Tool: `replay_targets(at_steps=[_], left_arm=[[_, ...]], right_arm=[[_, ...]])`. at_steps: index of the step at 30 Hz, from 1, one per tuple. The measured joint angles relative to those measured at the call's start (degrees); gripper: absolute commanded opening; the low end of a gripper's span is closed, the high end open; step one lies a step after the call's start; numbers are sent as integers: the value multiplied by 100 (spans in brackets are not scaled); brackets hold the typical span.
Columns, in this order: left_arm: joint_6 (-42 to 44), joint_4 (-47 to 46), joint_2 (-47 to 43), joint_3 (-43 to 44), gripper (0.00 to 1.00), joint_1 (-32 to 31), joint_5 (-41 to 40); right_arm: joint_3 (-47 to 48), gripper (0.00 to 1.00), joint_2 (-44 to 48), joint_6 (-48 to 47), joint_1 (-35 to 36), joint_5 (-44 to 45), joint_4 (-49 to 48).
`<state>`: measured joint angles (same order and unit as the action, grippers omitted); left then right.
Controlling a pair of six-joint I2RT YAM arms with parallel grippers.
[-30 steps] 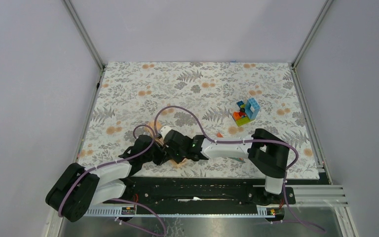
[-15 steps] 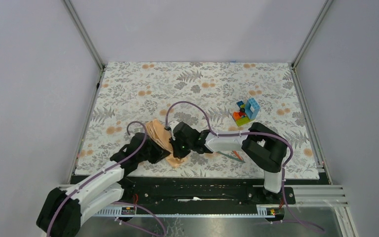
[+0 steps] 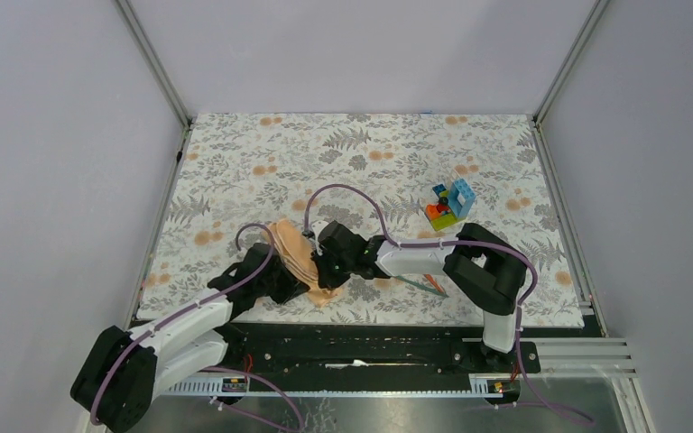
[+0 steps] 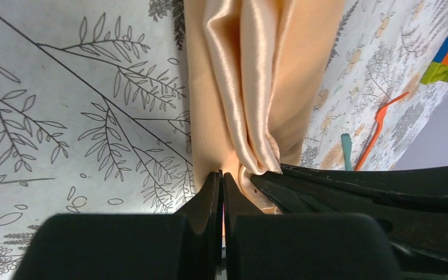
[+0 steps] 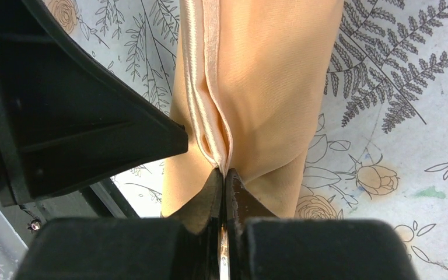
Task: Fold the napkin into a case and place the utensils inside
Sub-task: Fold the 2/3-rectangle-folded napkin at the center of the board.
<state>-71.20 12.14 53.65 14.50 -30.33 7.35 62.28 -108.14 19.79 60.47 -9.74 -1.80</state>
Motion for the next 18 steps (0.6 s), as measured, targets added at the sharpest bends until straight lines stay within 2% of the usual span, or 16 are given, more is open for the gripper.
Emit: replay_targets(at_steps=[8,18], left_arm=[[-192,-267,-289,-341,0,-4,-13],[-466,-1128,302,-393,0,-205,26]], right_arm=[[31,0,52,0,-13,-48,216],[160,0,212,234,-22,-393,356]])
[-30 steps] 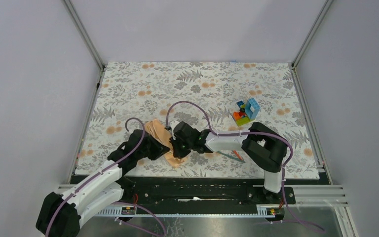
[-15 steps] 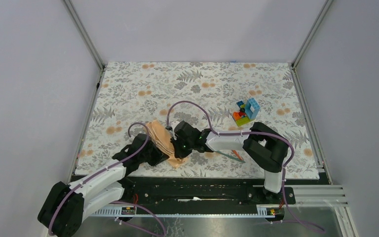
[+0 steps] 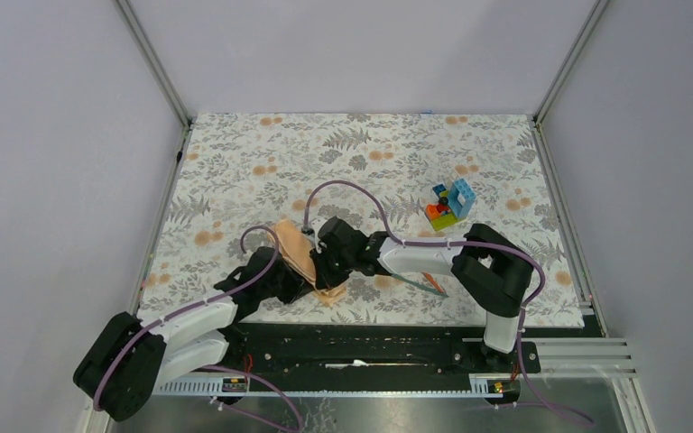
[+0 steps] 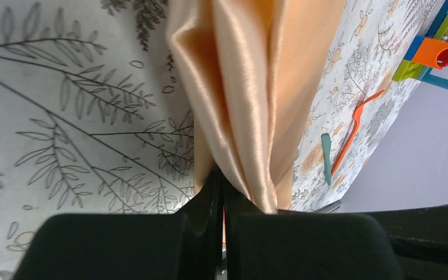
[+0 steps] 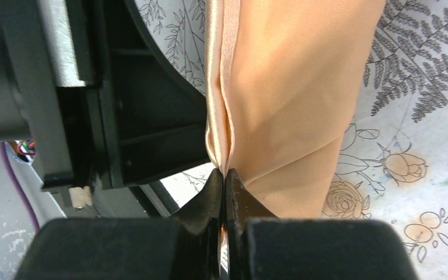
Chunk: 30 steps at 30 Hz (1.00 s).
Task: Fold the napkin into a case and place the utensils inside
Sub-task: Fold the 2/3-rectangle-folded napkin at the center of the board.
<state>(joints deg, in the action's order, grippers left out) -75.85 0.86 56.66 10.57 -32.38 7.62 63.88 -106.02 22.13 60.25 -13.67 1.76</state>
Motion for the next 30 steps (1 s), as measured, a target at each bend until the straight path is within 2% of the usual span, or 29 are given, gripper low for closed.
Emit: replay_targets(at_steps=[11,13,18,19,20,22,26,30], left_arm=[[-133,-234,151,35,0,-282,-234],[-122,-138,61,35,6,-295,-278],[46,723,-531,107,16,-317,-374],[114,1014,-688,179,15,-315,-385],[225,1303,-863,282,10,-293,-380],[446,1714,-1082,590,0,-162,-339],[997,2000,-774,1554,0,490,4],[1414,1397,149,2039,0,1110,525]], right_arm=[[-363,0,-201,485,-168,-269,-507],[-439,0,-254,619,-262,-448,-684],[-520,3,-326,769,-343,-695,-975],[-520,5,-339,780,-352,-719,-1010],[-522,7,-348,782,-361,-741,-1038],[-531,11,-350,782,-369,-754,-1062],[-564,16,-350,778,-369,-776,-1139],[-568,22,-350,776,-374,-809,-1158]])
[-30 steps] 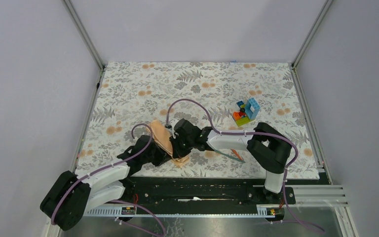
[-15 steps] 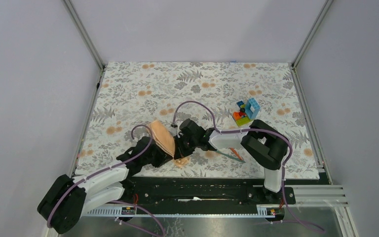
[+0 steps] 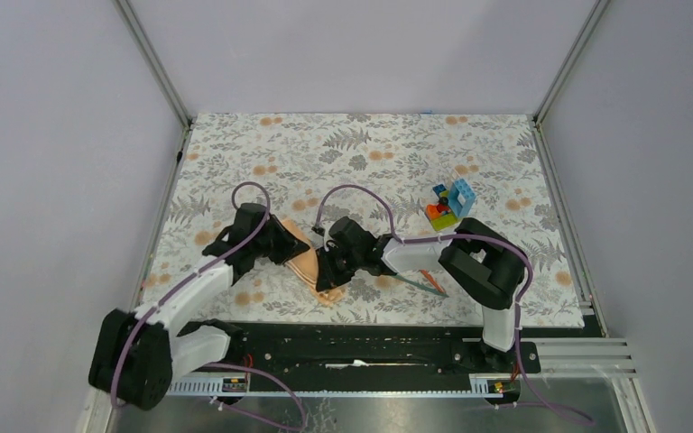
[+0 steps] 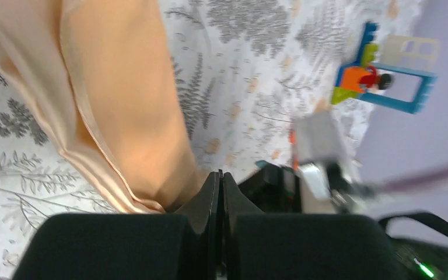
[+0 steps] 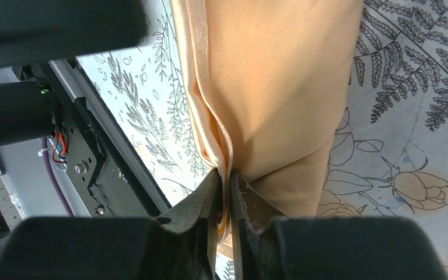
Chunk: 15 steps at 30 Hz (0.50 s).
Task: Fold the napkin into a case and place the utensils inside
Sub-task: Fold the 2/3-rectangle-folded napkin at the center of the board.
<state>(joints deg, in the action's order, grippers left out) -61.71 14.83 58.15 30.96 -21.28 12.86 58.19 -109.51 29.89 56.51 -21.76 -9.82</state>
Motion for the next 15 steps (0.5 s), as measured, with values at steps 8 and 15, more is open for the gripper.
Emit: replay_targets(at_steps=[8,15], left_arm=[[612,-555,1759,-140,0,149,321],[925,-750,1873,-227,0,186,319]], right_arm=[[72,60,129,-70,0,-157,186],[605,67,160,-186,-216,-800,586]])
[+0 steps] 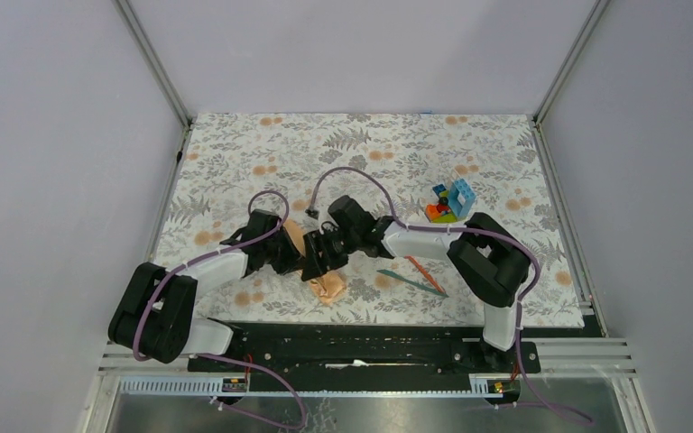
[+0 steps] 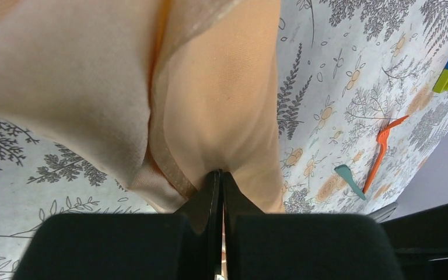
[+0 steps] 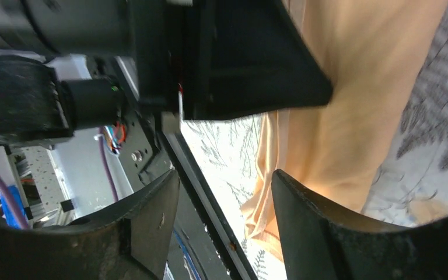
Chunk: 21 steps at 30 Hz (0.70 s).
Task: Fold the napkin into a case and place the utensils inside
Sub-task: Fold the 2/3-rectangle-folded napkin at the center of the board.
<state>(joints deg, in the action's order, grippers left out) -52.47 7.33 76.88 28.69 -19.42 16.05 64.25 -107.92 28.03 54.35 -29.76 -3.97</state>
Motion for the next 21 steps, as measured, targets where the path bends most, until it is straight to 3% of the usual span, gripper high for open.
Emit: replay_targets(at_steps=[7,15,18,21], left_arm=[[105,-83,28,-9,0,20,-2],[39,-367,219,-28,0,50,243],[11,-470,289,-39,0,50,376],[9,-538,291,-68,0,52,396]], right_arm=[[225,66,-627,382,-463,-1086,-817],[-1117,64,-887,1364,-575,-2186,-2889],[-1460,65,-627,1351,-577,-2225,-2949],[-1528,66,-297,1150,-573,-2227,-2409]])
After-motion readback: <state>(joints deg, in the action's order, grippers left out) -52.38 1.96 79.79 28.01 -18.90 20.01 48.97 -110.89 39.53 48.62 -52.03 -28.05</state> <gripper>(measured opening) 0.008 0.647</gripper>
